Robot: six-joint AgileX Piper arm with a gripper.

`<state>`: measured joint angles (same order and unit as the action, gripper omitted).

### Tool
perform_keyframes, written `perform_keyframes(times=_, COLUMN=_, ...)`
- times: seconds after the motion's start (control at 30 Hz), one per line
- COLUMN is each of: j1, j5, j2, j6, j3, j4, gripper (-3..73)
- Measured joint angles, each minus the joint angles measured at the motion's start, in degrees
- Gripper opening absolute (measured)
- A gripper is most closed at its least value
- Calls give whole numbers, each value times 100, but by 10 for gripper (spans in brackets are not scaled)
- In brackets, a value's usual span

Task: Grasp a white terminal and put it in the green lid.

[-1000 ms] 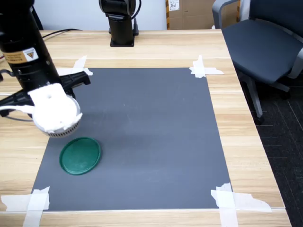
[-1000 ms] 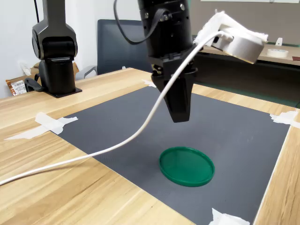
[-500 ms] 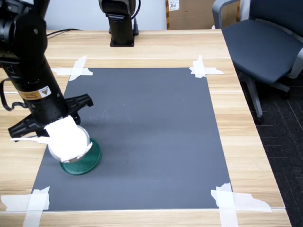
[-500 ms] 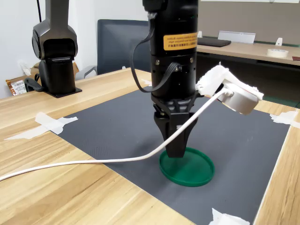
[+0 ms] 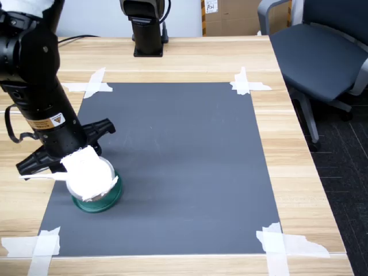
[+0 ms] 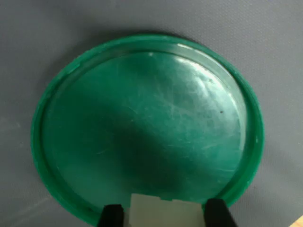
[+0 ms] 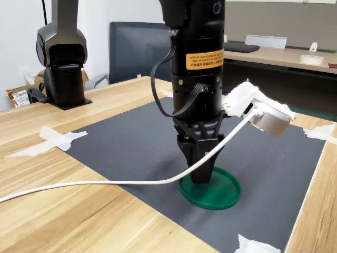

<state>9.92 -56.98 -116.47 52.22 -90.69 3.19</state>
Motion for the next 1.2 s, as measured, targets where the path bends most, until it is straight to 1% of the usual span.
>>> perform_keyframes(times=0.03, j1=0, j5=0, j2=0, j6=22, j3=0, j4=24, gripper=333)
perform_keyframes(times=0.2, j1=0, j5=6, j2=-5, j6=83, j3=-6, j4=212, gripper=474)
perform_keyframes(times=0.27, j1=0, j5=6, j2=-5, j6=90, j3=-6, j4=307, gripper=502)
perform_keyframes(times=0.47, j1=0, j5=-1, j2=60, j6=95, j3=-6, j4=409, gripper=517)
perform_keyframes(times=0.63, j1=0, j5=100, j2=496, j6=95, j3=-6, j4=687, gripper=517)
perform_keyframes(times=0.73, j1=0, j5=123, j2=811, j6=95, j3=-6, j4=748, gripper=514)
perform_keyframes(times=0.8, j1=0, j5=176, j2=1012, j6=95, j3=46, j4=761, gripper=486)
perform_keyframes(times=0.87, j1=0, j5=324, j2=1211, j6=95, j3=165, j4=773, gripper=428)
perform_keyframes(times=0.93, j1=0, j5=497, j2=1387, j6=71, j3=333, j4=773, gripper=340)
perform_keyframes(times=1.1, j1=0, j5=1092, j2=1948, j6=-22, j3=890, j4=791, gripper=70)
perform_keyframes(times=1.13, j1=0, j5=1228, j2=2076, j6=-30, j3=1018, j4=817, gripper=32)
perform_keyframes(times=1.2, j1=0, j5=1482, j2=2321, j6=-37, j3=1254, j4=872, gripper=-3)
